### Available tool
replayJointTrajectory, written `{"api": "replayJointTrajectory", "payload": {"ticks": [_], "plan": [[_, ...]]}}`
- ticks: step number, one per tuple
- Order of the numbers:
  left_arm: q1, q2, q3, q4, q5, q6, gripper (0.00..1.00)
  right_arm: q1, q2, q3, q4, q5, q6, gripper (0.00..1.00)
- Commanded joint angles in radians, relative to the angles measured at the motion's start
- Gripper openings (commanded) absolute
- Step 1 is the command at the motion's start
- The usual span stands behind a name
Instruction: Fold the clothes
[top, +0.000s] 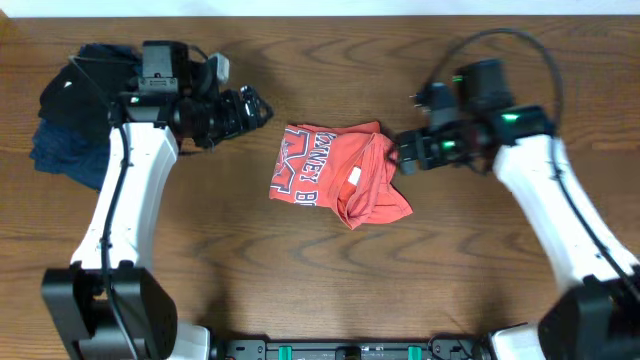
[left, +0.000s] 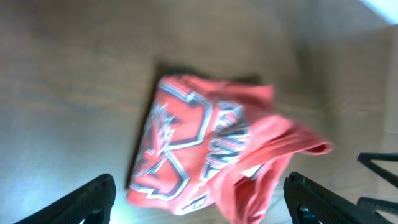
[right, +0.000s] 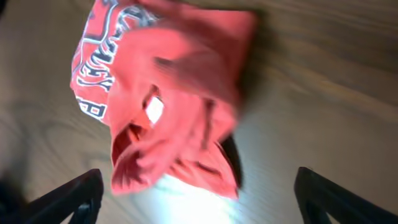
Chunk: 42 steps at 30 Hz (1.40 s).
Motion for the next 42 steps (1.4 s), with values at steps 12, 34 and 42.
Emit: {"api": "replayJointTrajectory", "payload": {"ticks": [12,34,42], "plan": [[-0.001,0.057,-0.008,-0.050,-0.060,-0.001,0.88,0.219,0.244,0.002,0.317,0.314,0.216,0.69],[-0.001,0.057,-0.008,-0.076,-0.061,-0.001,0.88,0.140,0.275,0.229,0.390,0.485,0.131,0.83],[-0.001,0.058,-0.008,-0.066,-0.061,0.000,0.88,0.123,0.262,0.230,0.199,0.459,0.166,0.97]]}}
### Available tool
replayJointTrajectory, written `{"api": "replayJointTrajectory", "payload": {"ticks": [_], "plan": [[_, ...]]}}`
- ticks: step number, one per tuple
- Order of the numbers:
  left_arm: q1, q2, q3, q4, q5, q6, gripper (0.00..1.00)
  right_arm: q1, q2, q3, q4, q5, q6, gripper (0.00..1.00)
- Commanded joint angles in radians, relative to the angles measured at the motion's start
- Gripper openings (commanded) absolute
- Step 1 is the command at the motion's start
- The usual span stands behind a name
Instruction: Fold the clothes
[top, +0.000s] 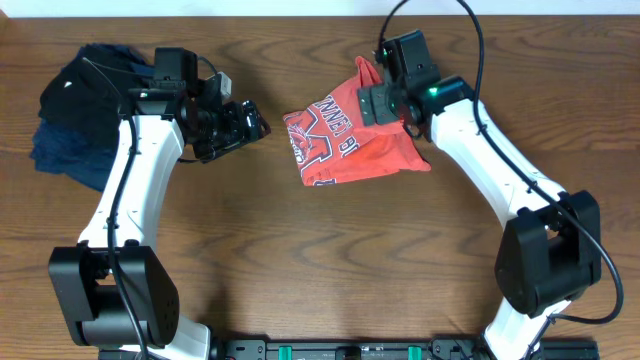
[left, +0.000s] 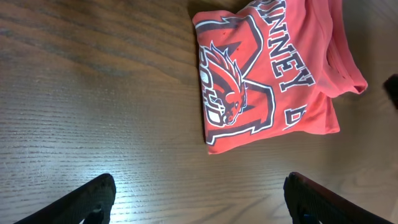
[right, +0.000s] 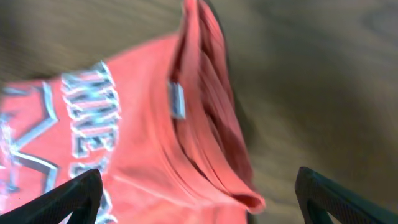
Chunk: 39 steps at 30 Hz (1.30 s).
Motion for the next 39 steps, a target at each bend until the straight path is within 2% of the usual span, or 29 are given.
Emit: {"api": "replayJointTrajectory", "payload": {"ticks": [1,6,12,16,20,22,24,27,29,32,39], "plan": [[-0.001,0.006,-0.005,0.007,-0.005,-0.001,0.88,-0.004,-0.019,0.000,-0.038,-0.016,0.020,0.96],[-0.001,0.006,-0.005,0.007,-0.005,-0.001,0.88,-0.005,0.015,-0.002,-0.076,-0.022,0.024,0.93],[-0.001,0.006,-0.005,0.005,-0.005,-0.001,0.88,-0.007,0.110,-0.002,-0.084,-0.023,0.222,0.96],[-0.001,0.006,-0.005,0.000,-0.006,-0.001,0.88,-0.007,0.158,-0.002,-0.033,-0.026,0.292,0.98],[-0.001,0.006,-0.006,-0.001,-0.006,-0.001,0.88,-0.007,0.180,-0.002,0.016,-0.040,0.328,0.94],[-0.001,0.006,-0.006,-0.001,-0.006,-0.001,0.88,-0.006,0.185,-0.002,0.045,-0.076,0.327,0.87],[-0.001,0.006,-0.006,0.000,-0.006,-0.001,0.88,-0.007,0.188,-0.002,0.068,-0.113,0.327,0.71],[-0.001,0.006,-0.006,-0.001,-0.006,-0.001,0.88,-0.007,0.188,-0.002,0.085,-0.140,0.328,0.18],[-0.001,0.006,-0.006,-0.004,-0.005,-0.001,0.88,-0.006,0.188,-0.001,0.085,-0.161,0.327,0.01],[-0.001,0.006,-0.006,-0.004,-0.006,-0.001,0.88,-0.010,0.179,0.003,0.085,-0.283,0.303,0.01],[-0.001,0.006,-0.006,-0.005,-0.017,0.003,0.88,-0.058,0.084,0.056,0.076,-0.811,0.271,0.01]]}}
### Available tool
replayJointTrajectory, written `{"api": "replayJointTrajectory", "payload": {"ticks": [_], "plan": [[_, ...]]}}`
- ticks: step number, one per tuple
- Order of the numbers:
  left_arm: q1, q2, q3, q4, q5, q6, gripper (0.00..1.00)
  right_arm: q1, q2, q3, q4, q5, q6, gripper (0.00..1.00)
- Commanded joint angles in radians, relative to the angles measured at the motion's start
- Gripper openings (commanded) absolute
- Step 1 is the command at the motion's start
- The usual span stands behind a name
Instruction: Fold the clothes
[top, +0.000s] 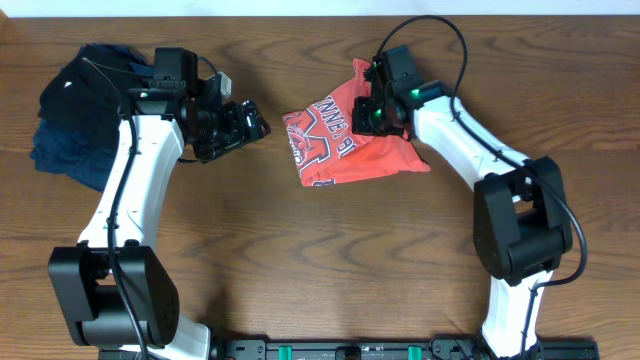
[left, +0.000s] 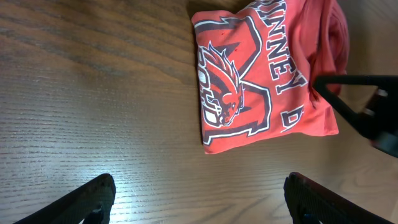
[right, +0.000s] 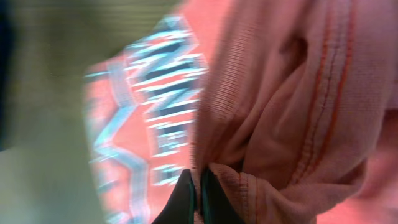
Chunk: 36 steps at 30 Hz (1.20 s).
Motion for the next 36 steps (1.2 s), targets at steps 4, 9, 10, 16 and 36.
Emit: {"api": "replayJointTrajectory", "payload": {"ticks": [4,9,10,16,36], "plan": [[0.000,0.006,-0.006,-0.005,-0.016,0.002,0.88,-0.055,-0.153,0.042,-0.166,-0.246,-0.020,0.01],[0.000,0.006,-0.006,-0.007,-0.016,0.002,0.88,-0.076,-0.165,0.037,-0.433,-0.031,-0.034,0.01],[0.000,0.006,-0.006,-0.006,-0.016,0.002,0.88,-0.077,-0.165,0.032,-0.469,0.021,-0.036,0.01],[0.000,0.006,-0.006,-0.010,-0.016,0.002,0.88,-0.077,-0.165,-0.003,-0.513,0.326,-0.014,0.02],[-0.078,0.021,-0.006,0.143,-0.017,0.093,0.96,-0.109,-0.168,-0.013,-0.433,0.156,-0.052,0.38]]}}
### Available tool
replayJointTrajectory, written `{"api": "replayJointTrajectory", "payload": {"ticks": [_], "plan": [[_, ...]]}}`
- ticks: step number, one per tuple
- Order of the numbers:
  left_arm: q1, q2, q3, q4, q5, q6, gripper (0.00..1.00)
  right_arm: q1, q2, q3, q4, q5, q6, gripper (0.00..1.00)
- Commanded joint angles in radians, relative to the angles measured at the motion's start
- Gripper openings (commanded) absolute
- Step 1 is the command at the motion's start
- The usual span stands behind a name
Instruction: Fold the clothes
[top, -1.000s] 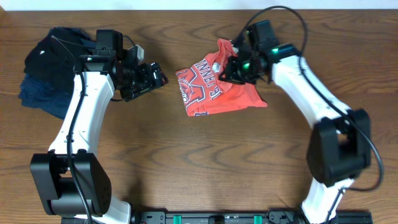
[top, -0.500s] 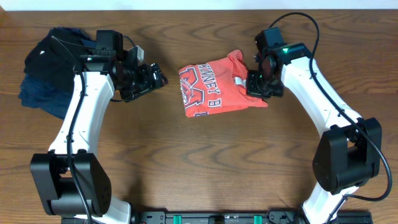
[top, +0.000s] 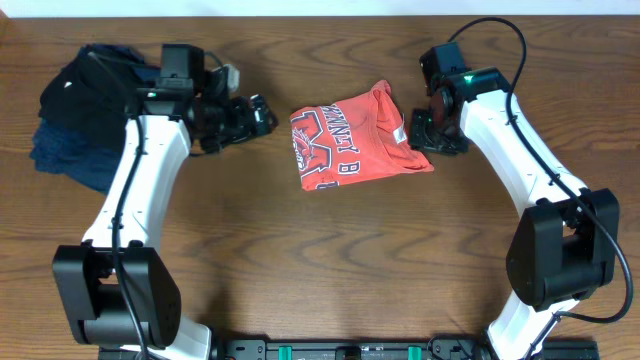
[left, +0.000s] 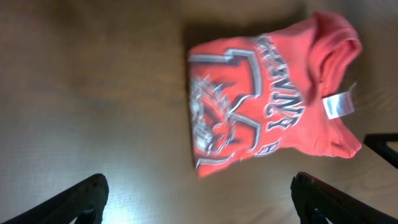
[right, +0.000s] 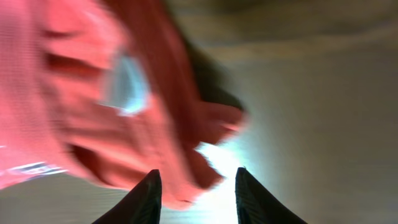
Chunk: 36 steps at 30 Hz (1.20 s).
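A red T-shirt (top: 352, 137) with a grey and dark print lies folded into a small bundle on the wooden table (top: 320, 260). Its collar and white label (top: 398, 135) point right. In the left wrist view the red T-shirt (left: 261, 118) shows whole, far ahead of the fingers. My left gripper (top: 263, 115) stands open to the shirt's left, apart from it. My right gripper (top: 422, 136) is at the shirt's right edge. In its own view the fingers (right: 148, 194) are parted, with the shirt's red corner (right: 205, 155) lying between them on the table.
A pile of dark blue and black clothes (top: 75, 115) lies at the table's far left, behind my left arm. The table's back edge (top: 320, 12) runs close behind the shirt.
My right gripper was shut on the shirt's raised upper fold; now it is open at the shirt's right edge. The shirt lies flatter, label showing. My left gripper has moved slightly up and right.
The shirt first lay bunched mid-table, with my right gripper open at its right side. It then lay further back, printed side up, the right gripper open over its upper corner. That gripper then shut on the fold, and now stands open beside the flattened bundle. My left gripper stayed open throughout.
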Motion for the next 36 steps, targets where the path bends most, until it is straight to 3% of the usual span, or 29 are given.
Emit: {"api": "replayJointTrajectory", "payload": {"ticks": [1,12,17,22,25,27,32,36], "plan": [[-0.040,0.027,-0.005,0.054,-0.018,0.061,0.95,-0.003,0.000,-0.003,0.042,-0.211,-0.061,0.39],[-0.103,0.257,-0.005,0.374,-0.048,0.066,0.95,0.024,0.041,-0.023,0.060,-0.209,-0.129,0.37],[-0.123,0.358,-0.005,0.408,-0.048,0.064,0.94,0.026,0.113,-0.032,0.048,-0.217,-0.130,0.38],[-0.137,0.402,-0.005,0.282,-0.048,0.064,0.80,0.022,0.187,-0.032,0.053,-0.164,-0.140,0.37],[-0.138,0.403,-0.005,0.162,-0.048,0.064,0.54,0.011,0.215,-0.032,0.097,-0.076,-0.140,0.38],[-0.138,0.403,-0.005,0.066,-0.048,0.040,0.31,-0.003,0.231,-0.032,0.160,-0.022,-0.140,0.39],[-0.156,0.403,-0.005,-0.182,-0.047,-0.156,0.22,-0.050,0.246,-0.032,0.412,0.013,-0.150,0.45],[-0.180,0.378,-0.005,-0.272,-0.045,-0.178,0.23,-0.075,0.243,0.002,0.525,-0.109,-0.179,0.49]]}}
